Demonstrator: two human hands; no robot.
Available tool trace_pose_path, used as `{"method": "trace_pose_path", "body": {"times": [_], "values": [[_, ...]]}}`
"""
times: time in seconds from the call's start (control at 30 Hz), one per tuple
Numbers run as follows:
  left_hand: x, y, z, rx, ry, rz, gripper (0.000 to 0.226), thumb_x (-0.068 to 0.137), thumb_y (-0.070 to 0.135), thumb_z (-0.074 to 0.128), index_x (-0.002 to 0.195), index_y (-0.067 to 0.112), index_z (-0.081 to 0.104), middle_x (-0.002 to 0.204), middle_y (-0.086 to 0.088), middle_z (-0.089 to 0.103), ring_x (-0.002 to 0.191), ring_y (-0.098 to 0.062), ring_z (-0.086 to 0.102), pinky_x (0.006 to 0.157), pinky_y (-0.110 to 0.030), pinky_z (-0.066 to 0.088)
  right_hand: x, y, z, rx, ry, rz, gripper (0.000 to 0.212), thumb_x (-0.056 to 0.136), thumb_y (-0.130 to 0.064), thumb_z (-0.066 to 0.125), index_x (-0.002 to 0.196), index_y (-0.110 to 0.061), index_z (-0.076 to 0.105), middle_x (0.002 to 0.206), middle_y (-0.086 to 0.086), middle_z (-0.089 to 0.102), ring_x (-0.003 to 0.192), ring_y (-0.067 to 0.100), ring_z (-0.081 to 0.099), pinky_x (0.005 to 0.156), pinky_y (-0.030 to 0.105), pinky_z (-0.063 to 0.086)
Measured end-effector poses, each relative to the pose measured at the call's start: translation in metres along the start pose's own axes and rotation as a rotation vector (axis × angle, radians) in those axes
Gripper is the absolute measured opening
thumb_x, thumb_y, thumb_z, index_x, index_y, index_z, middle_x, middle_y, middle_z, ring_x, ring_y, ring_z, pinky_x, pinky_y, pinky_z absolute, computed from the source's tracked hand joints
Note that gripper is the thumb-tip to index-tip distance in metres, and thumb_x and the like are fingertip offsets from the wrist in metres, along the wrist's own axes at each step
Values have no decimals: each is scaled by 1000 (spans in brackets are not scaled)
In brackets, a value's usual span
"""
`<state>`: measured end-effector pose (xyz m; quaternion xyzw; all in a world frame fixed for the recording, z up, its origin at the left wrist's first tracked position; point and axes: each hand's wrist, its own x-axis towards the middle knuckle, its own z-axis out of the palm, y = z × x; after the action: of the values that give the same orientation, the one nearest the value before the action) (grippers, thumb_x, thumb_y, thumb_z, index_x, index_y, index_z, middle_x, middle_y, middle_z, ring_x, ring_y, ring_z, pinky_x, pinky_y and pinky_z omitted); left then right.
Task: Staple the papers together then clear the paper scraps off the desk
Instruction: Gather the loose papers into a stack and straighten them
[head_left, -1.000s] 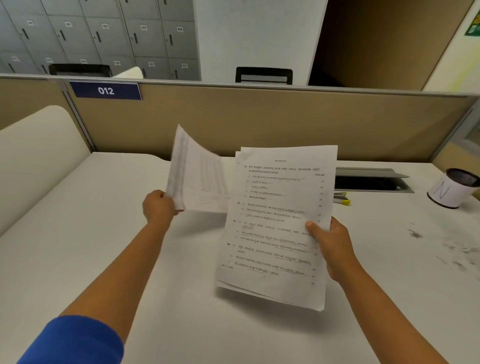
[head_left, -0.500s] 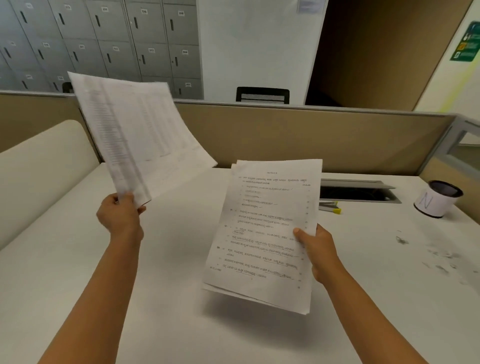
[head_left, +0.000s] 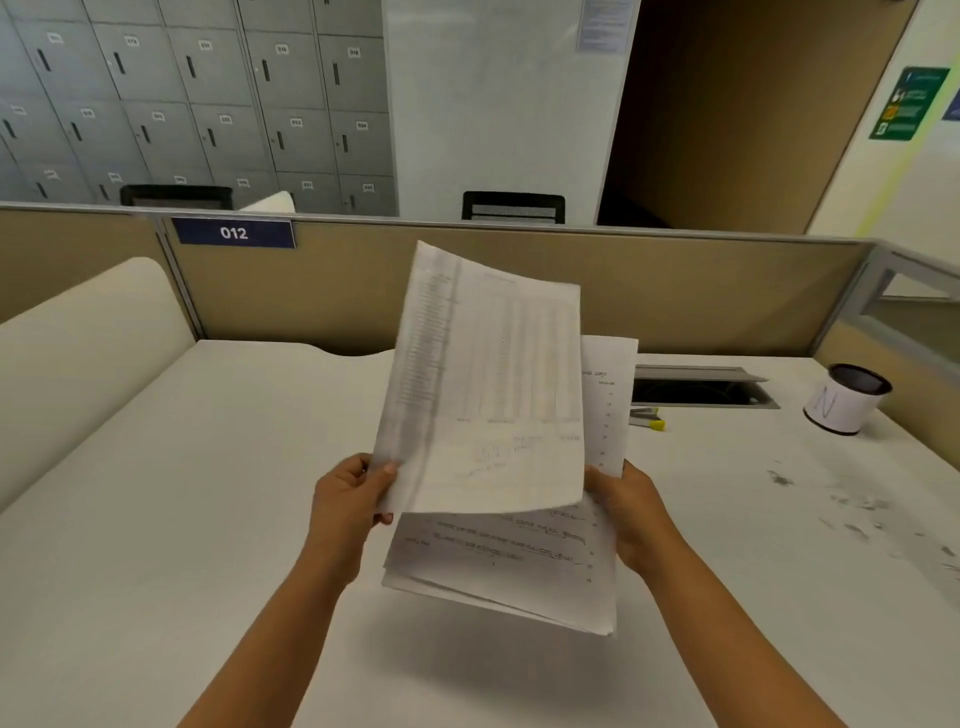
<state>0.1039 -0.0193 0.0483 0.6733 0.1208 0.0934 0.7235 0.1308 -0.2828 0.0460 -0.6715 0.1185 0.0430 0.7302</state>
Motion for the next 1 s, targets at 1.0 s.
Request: {"method": "trace_pose_path", "body": {"times": [1.0], "values": [[13, -1, 7, 44, -365, -226, 31, 86, 6, 59, 117, 4, 59, 108, -13, 69, 98, -30, 66, 79, -39, 57, -2, 12, -1, 212, -296, 122, 63, 85, -68, 26, 123, -28, 58, 120, 4, 67, 114, 27, 61, 98, 49, 48]]}}
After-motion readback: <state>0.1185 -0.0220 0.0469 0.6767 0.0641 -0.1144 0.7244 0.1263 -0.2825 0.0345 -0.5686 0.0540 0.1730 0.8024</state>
